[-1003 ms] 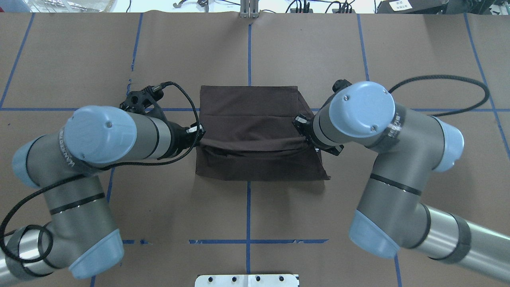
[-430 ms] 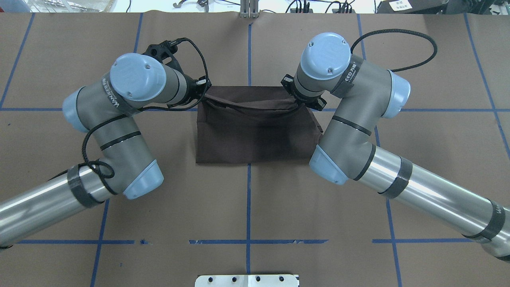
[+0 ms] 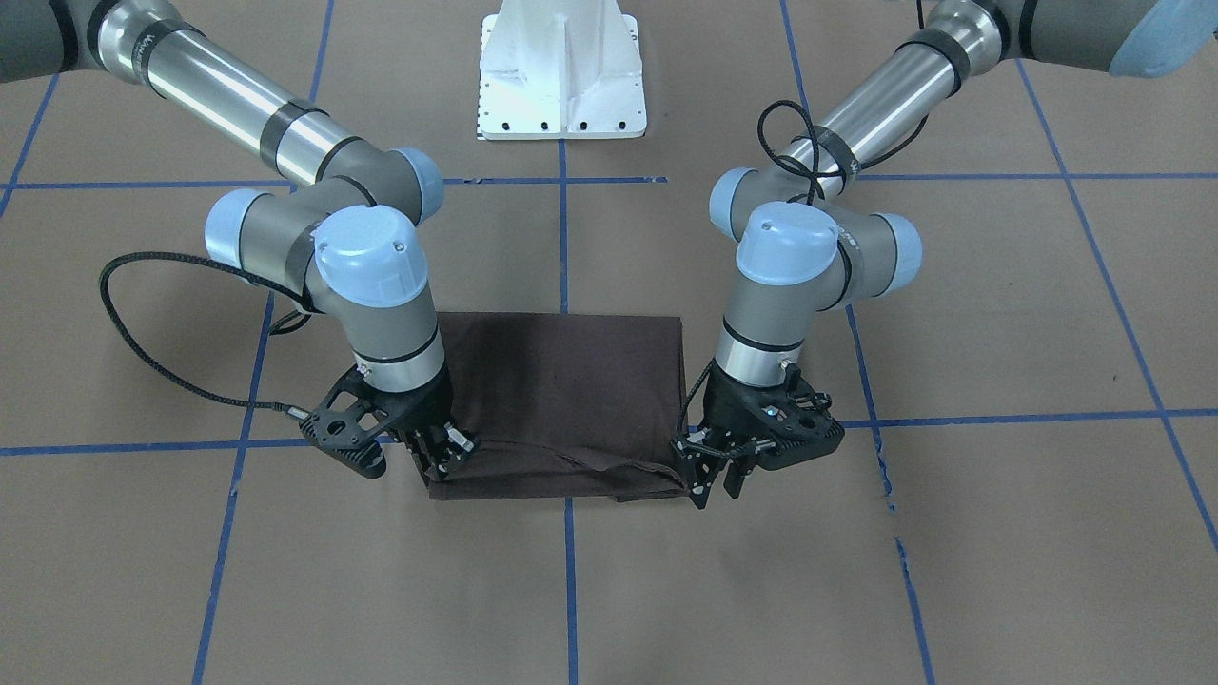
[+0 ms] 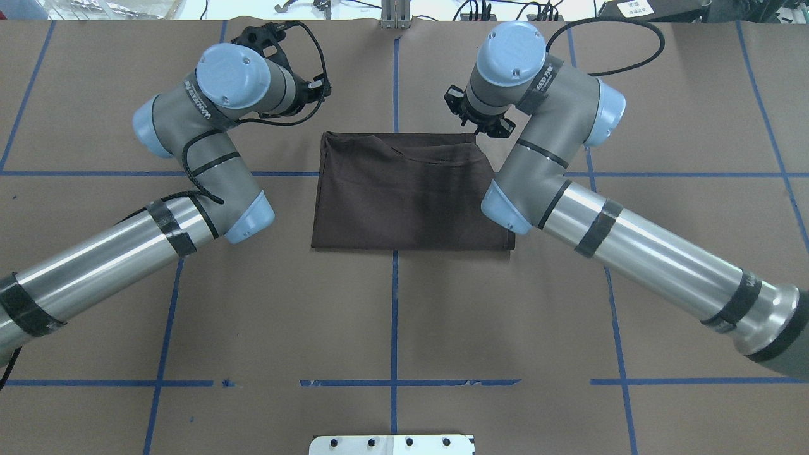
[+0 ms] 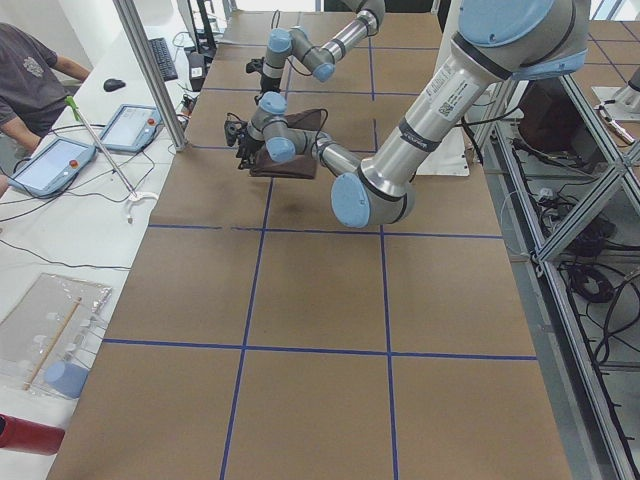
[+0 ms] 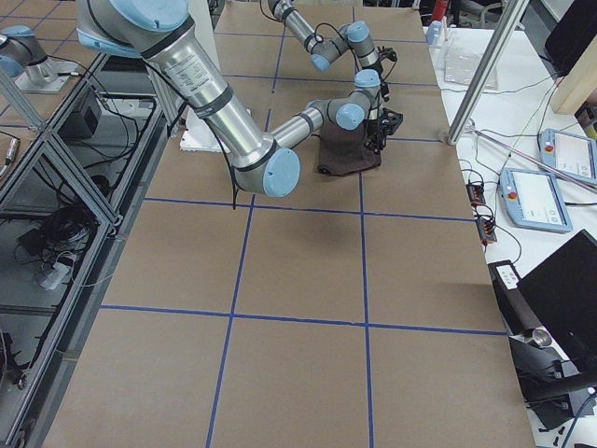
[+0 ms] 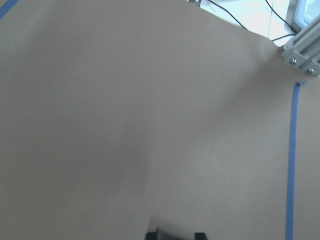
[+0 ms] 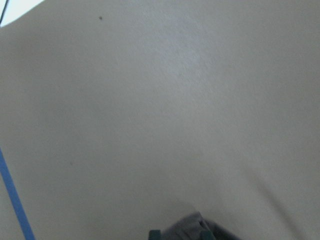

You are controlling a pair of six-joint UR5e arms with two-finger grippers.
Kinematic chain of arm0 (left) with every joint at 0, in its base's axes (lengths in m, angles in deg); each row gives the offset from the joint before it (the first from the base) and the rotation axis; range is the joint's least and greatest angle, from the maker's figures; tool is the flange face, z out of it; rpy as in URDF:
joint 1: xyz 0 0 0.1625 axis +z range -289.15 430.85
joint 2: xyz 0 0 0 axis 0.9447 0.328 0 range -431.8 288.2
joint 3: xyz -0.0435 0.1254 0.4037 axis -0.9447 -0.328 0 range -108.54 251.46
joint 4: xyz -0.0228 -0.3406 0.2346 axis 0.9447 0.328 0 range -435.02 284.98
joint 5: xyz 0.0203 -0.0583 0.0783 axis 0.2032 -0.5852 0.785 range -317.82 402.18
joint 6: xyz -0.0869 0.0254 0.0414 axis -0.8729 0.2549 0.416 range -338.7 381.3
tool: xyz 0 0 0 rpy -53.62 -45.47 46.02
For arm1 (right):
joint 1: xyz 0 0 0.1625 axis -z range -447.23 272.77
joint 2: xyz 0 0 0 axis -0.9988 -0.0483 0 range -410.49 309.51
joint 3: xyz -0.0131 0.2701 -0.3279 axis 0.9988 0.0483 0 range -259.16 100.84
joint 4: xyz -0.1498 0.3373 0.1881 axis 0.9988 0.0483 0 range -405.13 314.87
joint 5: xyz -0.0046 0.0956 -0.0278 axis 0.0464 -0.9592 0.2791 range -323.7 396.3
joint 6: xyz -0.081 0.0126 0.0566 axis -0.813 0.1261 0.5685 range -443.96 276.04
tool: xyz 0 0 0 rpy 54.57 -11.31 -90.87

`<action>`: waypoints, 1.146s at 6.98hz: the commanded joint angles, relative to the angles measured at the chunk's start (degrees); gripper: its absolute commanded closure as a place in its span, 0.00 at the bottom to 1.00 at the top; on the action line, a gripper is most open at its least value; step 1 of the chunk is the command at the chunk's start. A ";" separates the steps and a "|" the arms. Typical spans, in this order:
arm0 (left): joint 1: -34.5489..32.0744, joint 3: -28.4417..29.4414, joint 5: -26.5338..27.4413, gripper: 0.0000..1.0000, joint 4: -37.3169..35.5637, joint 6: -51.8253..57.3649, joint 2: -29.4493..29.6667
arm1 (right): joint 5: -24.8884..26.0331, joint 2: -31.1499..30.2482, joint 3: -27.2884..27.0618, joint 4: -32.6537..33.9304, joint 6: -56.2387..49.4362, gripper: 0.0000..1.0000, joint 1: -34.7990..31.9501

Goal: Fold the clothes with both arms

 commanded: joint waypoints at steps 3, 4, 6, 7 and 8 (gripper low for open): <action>-7.02 -10.30 -9.75 0.37 1.98 7.99 -9.75 | -12.43 -4.39 -0.42 -2.63 -12.53 0.00 -10.97; -11.66 -14.62 -15.46 0.37 1.89 18.92 -15.37 | -16.91 -8.44 -1.93 -2.28 -22.16 0.00 -16.13; -25.61 -15.28 -32.06 0.36 1.28 43.51 -23.22 | -25.36 -16.34 -2.03 -1.31 -42.46 0.00 -26.86; -31.86 -16.85 -37.44 0.36 1.10 55.22 -28.30 | -27.30 -18.56 -3.77 3.74 -53.35 0.00 -31.08; -36.27 -18.86 -38.36 0.36 1.10 66.38 -34.96 | -27.32 -23.54 -8.31 11.45 -68.07 0.00 -35.13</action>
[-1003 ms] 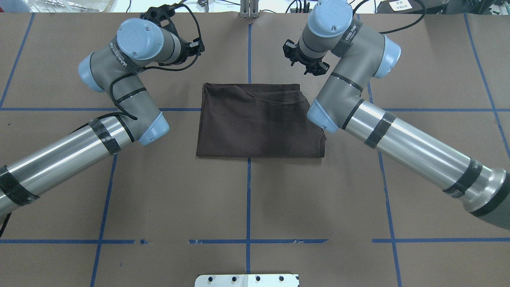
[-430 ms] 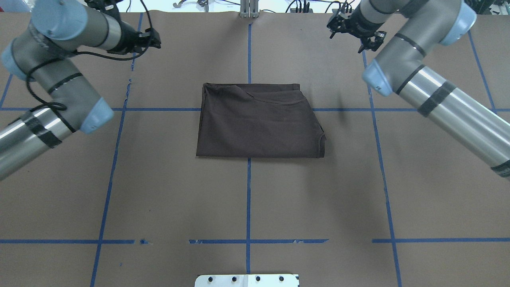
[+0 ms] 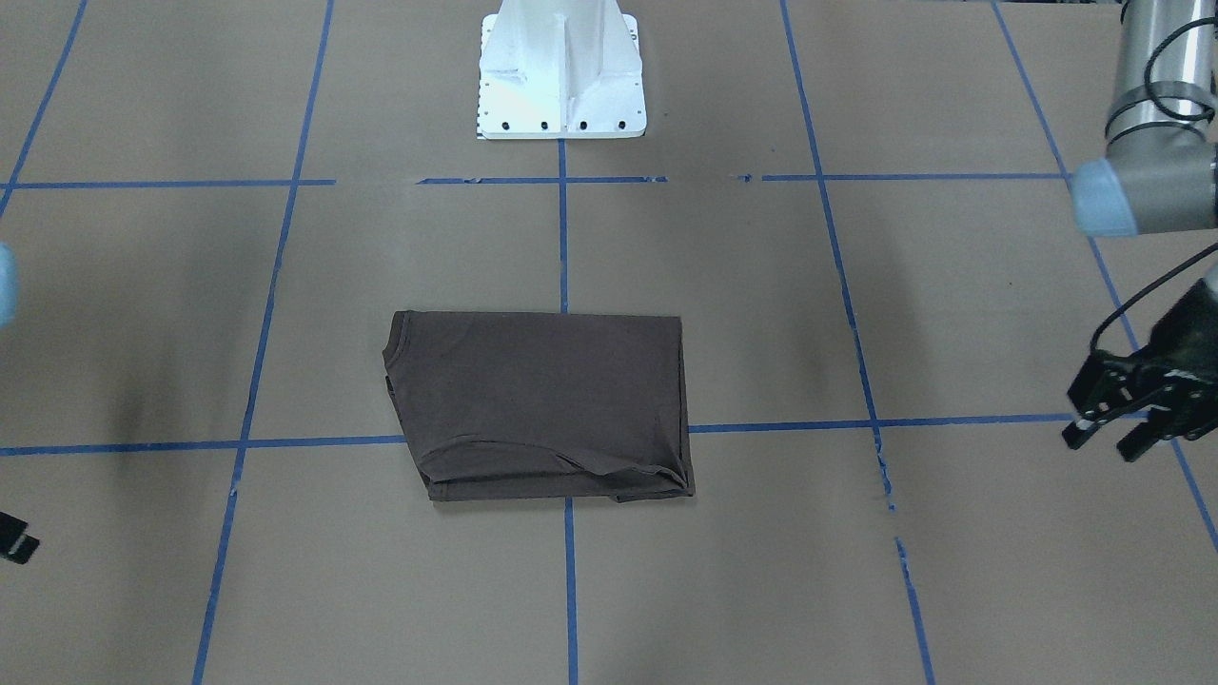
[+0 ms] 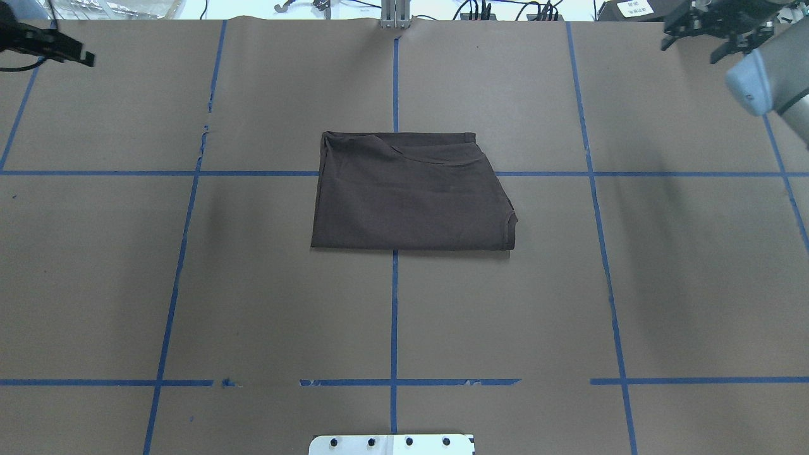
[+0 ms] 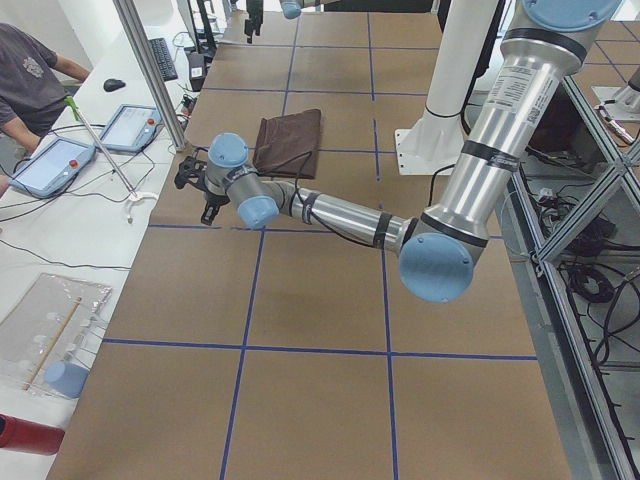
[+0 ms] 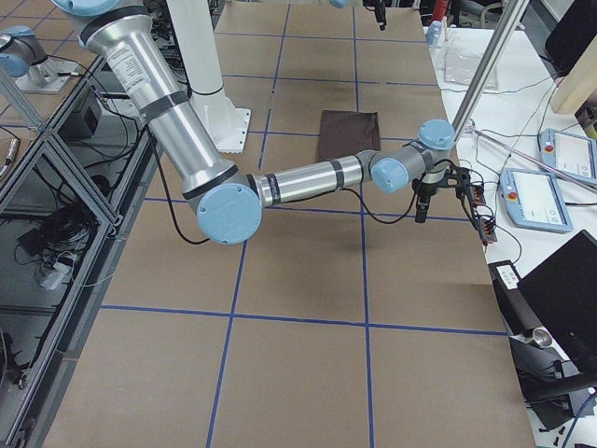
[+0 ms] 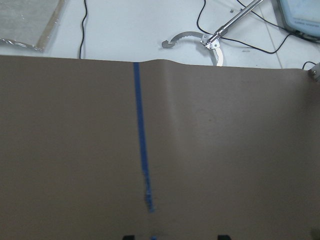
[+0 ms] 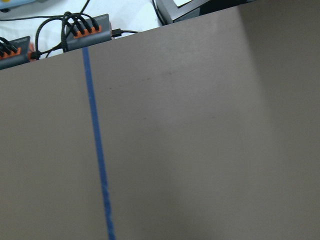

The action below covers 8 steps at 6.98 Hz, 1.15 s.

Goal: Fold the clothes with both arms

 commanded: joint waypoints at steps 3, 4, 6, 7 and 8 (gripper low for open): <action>-13.02 -8.42 -4.84 0.00 -20.06 25.97 -10.38 | -1.23 -15.37 -13.16 17.62 -36.49 0.00 -12.85; -13.11 -13.93 -4.84 0.00 -32.77 26.14 -12.22 | -2.10 -17.76 -15.65 17.71 -36.14 0.00 -12.85; -12.50 -20.31 -5.19 0.00 -40.37 27.28 -22.11 | -4.14 -18.84 -16.11 17.71 -35.79 0.00 -12.59; -12.49 -20.75 -4.58 0.00 -37.76 27.29 -23.47 | -3.96 -19.10 -16.29 17.62 -35.96 0.00 -12.24; -12.49 -19.71 -4.40 0.00 -35.91 27.02 -23.75 | -4.04 -19.54 -16.29 17.53 -36.05 0.00 -12.23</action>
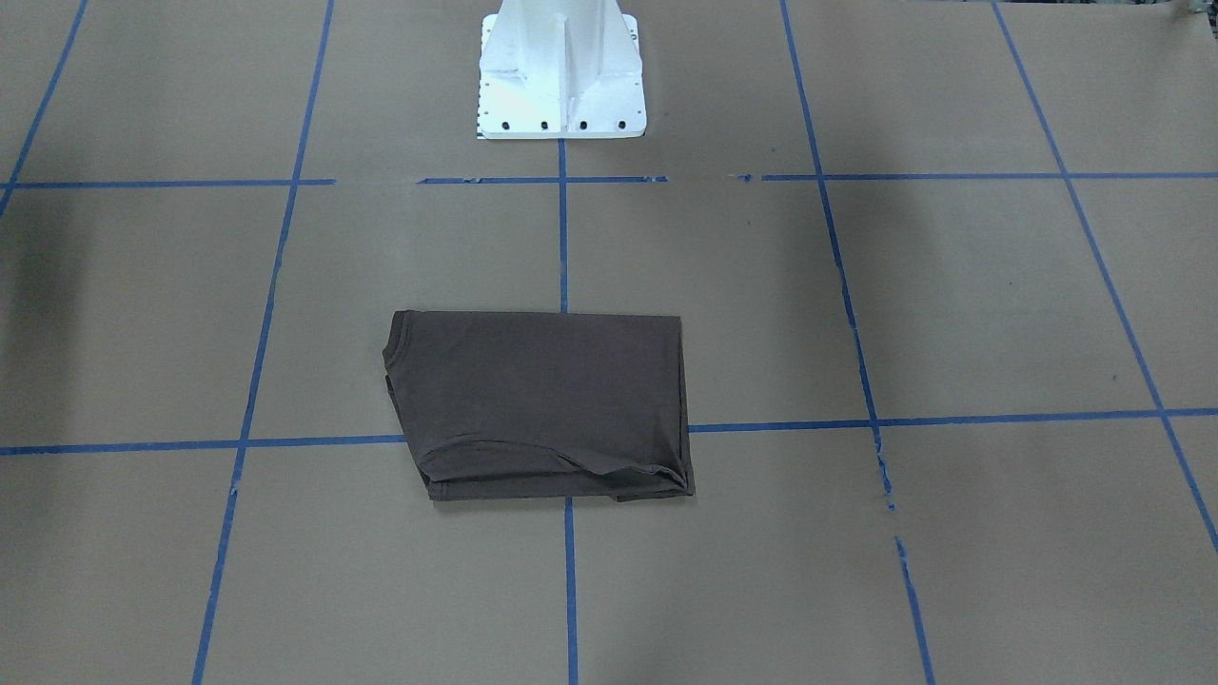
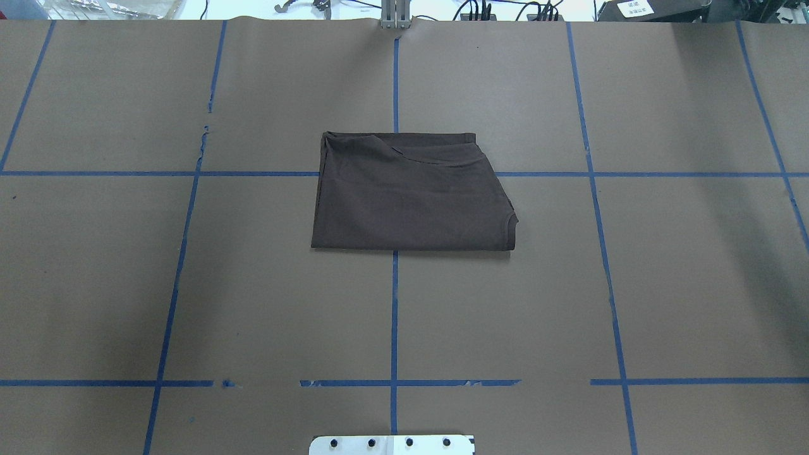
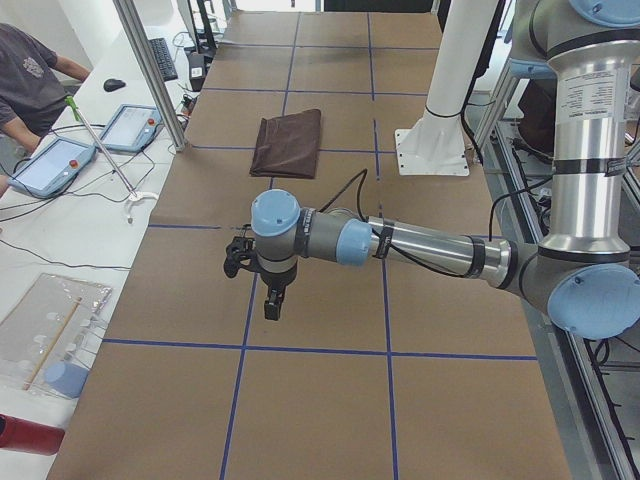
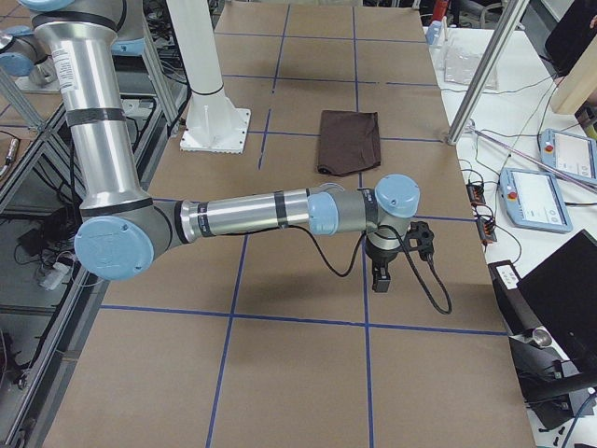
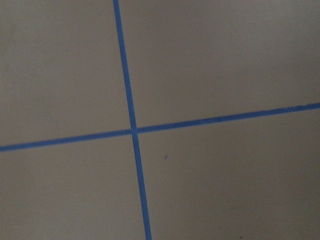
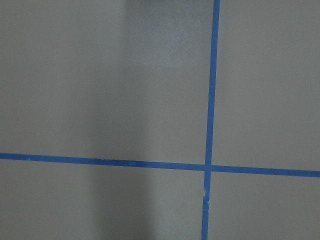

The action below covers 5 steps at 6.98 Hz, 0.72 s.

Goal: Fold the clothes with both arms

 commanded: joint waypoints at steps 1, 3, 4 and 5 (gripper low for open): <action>0.05 0.90 -0.29 0.00 2.15 -0.40 -1.44 | -0.26 -1.03 -0.22 -0.18 -0.30 0.00 0.14; 0.14 0.73 -0.47 0.00 2.24 -0.32 -1.18 | 0.00 -3.75 -1.80 -0.36 -0.57 0.00 0.93; 0.14 0.20 -0.47 0.00 2.24 -0.41 -1.01 | 0.00 -4.46 -1.55 -0.36 -0.57 0.00 1.28; 0.14 0.63 -0.47 0.00 3.72 -0.32 -0.74 | -0.26 -4.73 -1.63 -0.36 -0.65 0.00 1.45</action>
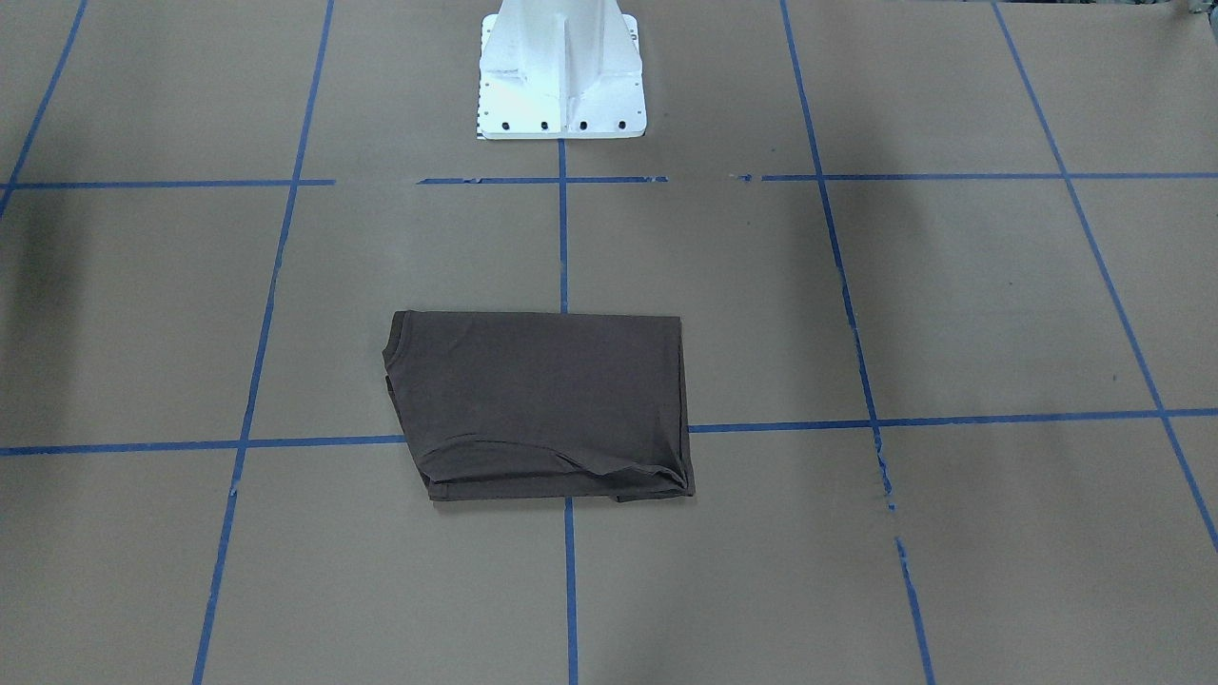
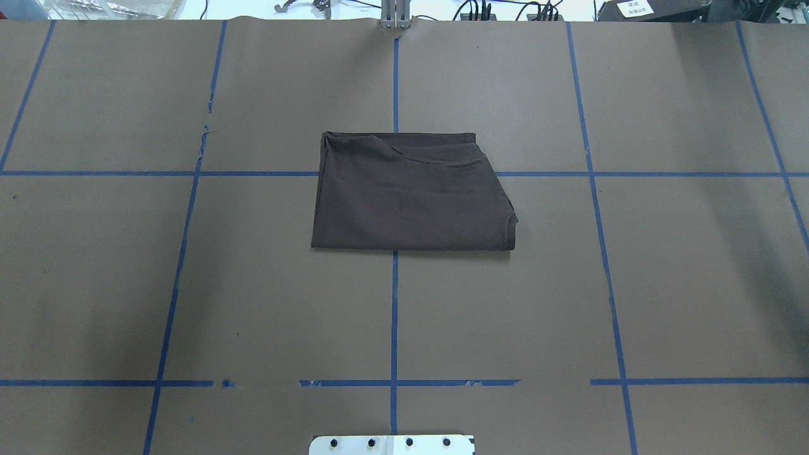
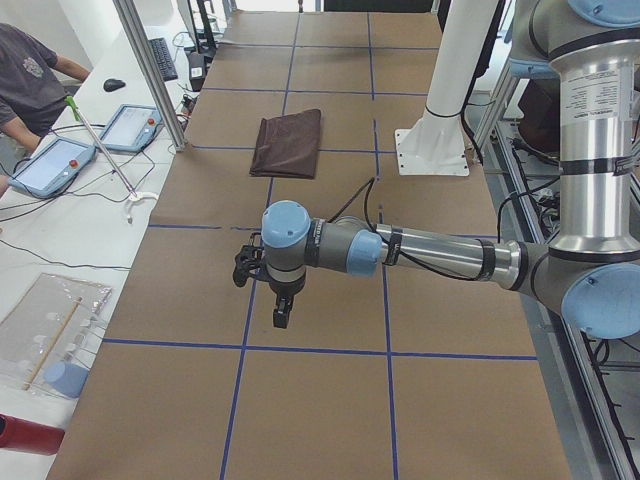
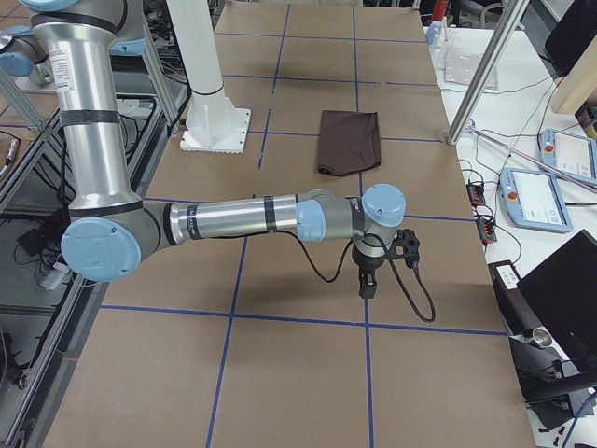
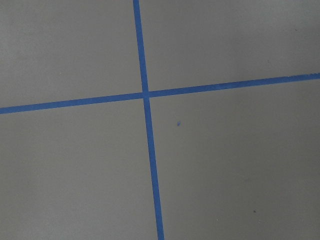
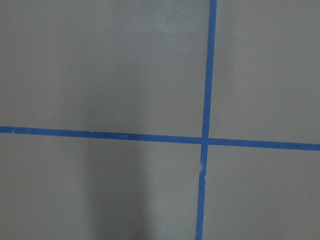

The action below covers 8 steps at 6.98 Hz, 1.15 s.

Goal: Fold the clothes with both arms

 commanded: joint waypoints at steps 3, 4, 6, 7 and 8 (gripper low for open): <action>0.00 -0.91 -6.17 0.00 2.05 0.47 0.02 | -1.00 -0.46 -1.92 -0.01 -0.09 0.00 0.39; 0.00 -0.04 -6.17 0.00 2.14 0.65 0.02 | -1.08 -0.03 -1.92 -0.01 -0.09 0.00 0.39; -0.17 -2.93 -6.09 0.00 1.88 0.65 -1.90 | -1.08 0.50 -2.27 0.34 -0.09 0.00 0.83; -0.08 -1.88 -6.08 0.00 1.88 0.65 -1.74 | -0.74 -0.02 -3.23 0.34 -0.09 0.00 0.74; -0.08 -1.00 -6.17 0.00 2.05 0.57 -1.57 | -0.47 0.32 -3.24 0.43 -0.09 0.00 1.00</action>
